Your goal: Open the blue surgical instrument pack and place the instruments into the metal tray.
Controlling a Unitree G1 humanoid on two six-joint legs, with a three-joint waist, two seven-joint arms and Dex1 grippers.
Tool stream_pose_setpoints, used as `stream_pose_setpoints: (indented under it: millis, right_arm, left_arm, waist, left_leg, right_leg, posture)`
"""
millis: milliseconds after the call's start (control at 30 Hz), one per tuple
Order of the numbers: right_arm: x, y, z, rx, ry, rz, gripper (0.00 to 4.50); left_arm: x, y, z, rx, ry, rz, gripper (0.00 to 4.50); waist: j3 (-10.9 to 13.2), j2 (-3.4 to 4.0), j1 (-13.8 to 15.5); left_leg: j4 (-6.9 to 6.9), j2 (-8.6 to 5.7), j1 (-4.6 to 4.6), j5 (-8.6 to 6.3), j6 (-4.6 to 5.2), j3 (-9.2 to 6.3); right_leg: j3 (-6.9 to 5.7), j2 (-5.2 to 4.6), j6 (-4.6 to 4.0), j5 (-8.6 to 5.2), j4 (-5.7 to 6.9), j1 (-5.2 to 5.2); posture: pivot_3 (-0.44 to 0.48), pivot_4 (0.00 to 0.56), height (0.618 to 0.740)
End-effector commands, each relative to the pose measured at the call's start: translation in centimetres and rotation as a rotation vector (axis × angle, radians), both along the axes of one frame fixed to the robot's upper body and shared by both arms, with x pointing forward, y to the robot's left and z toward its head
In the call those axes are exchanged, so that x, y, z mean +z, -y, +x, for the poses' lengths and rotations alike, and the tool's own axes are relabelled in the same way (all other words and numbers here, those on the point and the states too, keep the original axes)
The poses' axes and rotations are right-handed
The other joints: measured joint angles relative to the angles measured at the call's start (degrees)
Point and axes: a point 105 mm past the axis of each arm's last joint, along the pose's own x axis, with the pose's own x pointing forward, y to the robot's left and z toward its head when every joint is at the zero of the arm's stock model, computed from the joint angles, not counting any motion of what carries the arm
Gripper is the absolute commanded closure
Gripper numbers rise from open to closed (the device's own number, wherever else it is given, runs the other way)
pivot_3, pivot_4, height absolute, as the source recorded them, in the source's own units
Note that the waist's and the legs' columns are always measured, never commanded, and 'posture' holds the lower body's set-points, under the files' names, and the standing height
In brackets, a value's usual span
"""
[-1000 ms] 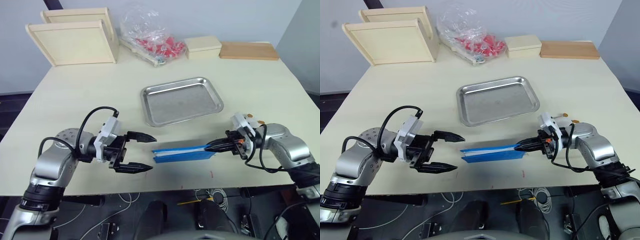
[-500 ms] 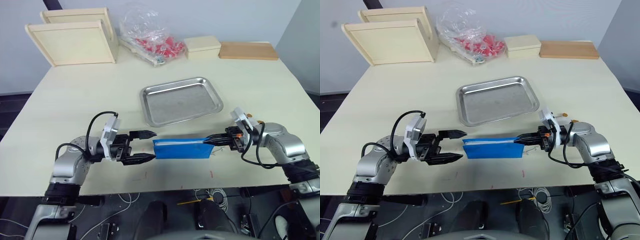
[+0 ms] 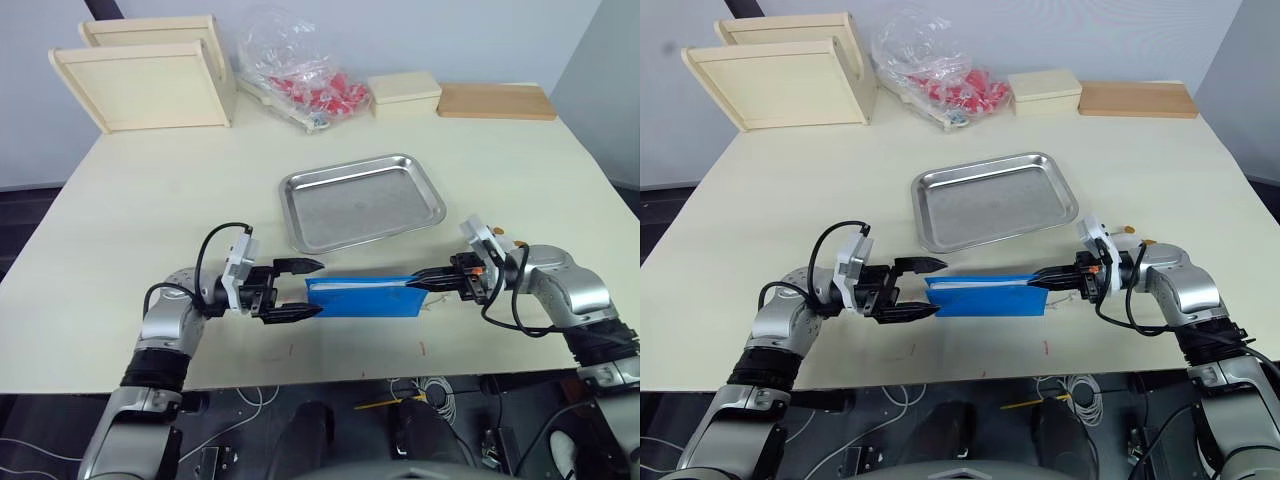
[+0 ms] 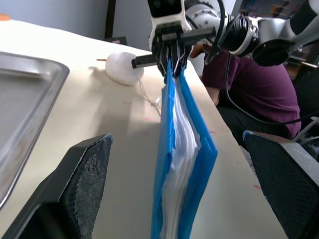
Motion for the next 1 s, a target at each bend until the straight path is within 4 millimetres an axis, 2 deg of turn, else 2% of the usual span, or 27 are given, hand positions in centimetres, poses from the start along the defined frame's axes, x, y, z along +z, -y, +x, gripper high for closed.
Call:
stream_pose_setpoints:
  millis: [33,133,200,233,267,300,367,467,533,833,867,967,1000]
  right_arm:
    - [0.9,0.1,0.1,-0.008,0.047,0.008,4.43]
    - [0.9,0.1,0.1,-0.01,0.048,0.009,4.43]
    - [0.9,0.1,0.1,-0.012,0.05,0.008,4.5]
    - [0.9,0.1,0.1,-0.013,0.05,0.009,4.5]
    - [0.9,0.1,0.1,-0.014,0.051,0.009,4.5]
    - [0.9,0.1,0.1,-0.015,0.052,0.008,4.5]
    - [1.0,0.1,0.1,-0.016,0.053,0.008,4.5]
    - [1.0,0.1,0.2,-0.018,0.056,0.01,4.5]
    - [1.0,0.1,0.2,-0.02,0.059,0.01,4.5]
    - [1.4,0.6,0.2,-0.032,0.081,0.013,4.5]
    - [1.7,0.8,0.2,-0.036,0.084,0.019,4.01]
    - [2.1,1.3,0.1,-0.048,0.094,0.021,3.28]
    - [2.3,1.8,0.1,-0.062,0.1,0.019,2.77]
  left_arm:
    - [0.2,0.6,-0.4,-0.086,0.033,0.004,0.0]
    - [0.1,0.8,-0.3,-0.092,0.032,0.003,0.0]
    - [0.2,1.0,-0.2,-0.094,0.029,-0.009,0.52]
    - [0.3,1.0,-0.1,-0.094,0.028,-0.012,0.63]
    - [0.3,1.0,-0.1,-0.095,0.027,-0.013,0.95]
    - [0.3,1.0,-0.1,-0.095,0.026,-0.012,1.51]
    - [0.2,1.0,-0.1,-0.097,0.025,-0.008,2.2]
    - [0.1,1.1,-0.1,-0.099,0.022,-0.004,3.64]
    - [0.0,1.1,-0.1,-0.099,0.022,-0.004,4.43]
    - [0.1,1.2,-0.1,-0.096,0.036,-0.012,4.43]
    - [0.2,1.2,-0.1,-0.097,0.039,-0.012,4.5]
    - [0.3,1.3,-0.1,-0.1,0.045,-0.012,4.5]
    - [0.4,1.4,-0.1,-0.101,0.049,-0.012,4.5]
  waist:
    - [0.0,0.0,0.0]
    - [0.0,0.0,0.0]
    - [0.0,0.0,0.0]
    - [0.0,0.0,-0.02]
    - [0.0,0.0,-0.02]
    - [0.0,0.0,-0.03]
    - [0.0,0.0,-0.04]
    - [0.0,0.0,-0.02]
    - [0.0,0.0,-0.04]
    - [0.0,0.0,-0.04]
    - [0.0,0.0,-0.03]
    - [0.0,0.0,0.05]
    - [0.0,0.0,0.06]
  left_leg:
    - [0.0,0.0,0.0,0.0,0.0,0.0]
    - [0.0,0.0,0.01,0.0,0.0,-0.01]
    - [0.0,0.0,0.01,0.0,0.0,-0.01]
    - [0.0,0.0,0.0,0.0,0.0,-0.01]
    - [0.0,0.0,0.0,0.0,0.0,-0.02]
    - [0.0,0.0,0.0,0.0,0.0,-0.02]
    - [0.0,0.0,0.0,0.0,0.0,-0.02]
    - [0.0,0.0,0.0,0.0,0.0,-0.02]
    - [0.0,0.0,0.01,0.0,0.0,-0.02]
    - [0.0,0.0,0.0,0.0,0.0,-0.03]
    - [0.0,0.0,0.0,0.0,0.0,-0.03]
    - [0.0,0.0,0.0,0.0,0.0,-0.03]
    - [0.0,0.0,-0.02,0.0,0.0,-0.03]
  right_leg:
    - [0.0,0.0,0.0,0.0,0.0,0.0]
    - [0.0,0.0,0.0,0.0,0.01,0.0]
    - [0.0,0.0,0.01,0.0,0.01,0.0]
    - [0.0,0.0,0.0,0.0,0.01,0.0]
    - [0.0,0.0,0.0,0.0,0.01,0.0]
    - [0.0,0.0,0.0,0.0,0.01,0.0]
    - [0.0,0.0,0.0,0.0,0.01,0.0]
    - [0.0,0.0,0.01,0.0,0.01,0.0]
    - [0.0,0.0,0.01,0.0,0.01,0.0]
    - [0.0,0.0,0.0,0.0,0.01,0.0]
    - [0.0,0.0,0.01,0.0,0.01,0.0]
    - [0.0,0.0,0.01,0.0,0.01,0.0]
    - [0.0,-0.01,0.01,0.0,0.0,-0.01]
  posture:
    - [0.0,0.15,0.74]
    - [0.0,0.15,0.74]
    - [0.0,0.15,0.74]
    - [0.0,0.15,0.74]
    - [0.0,0.15,0.74]
    - [0.0,0.15,0.74]
    - [0.0,0.15,0.74]
    - [0.0,0.15,0.74]
    - [0.0,0.15,0.74]
    - [0.0,0.15,0.74]
    - [0.0,0.15,0.74]
    - [0.0,0.15,0.74]
    - [0.0,0.15,0.74]
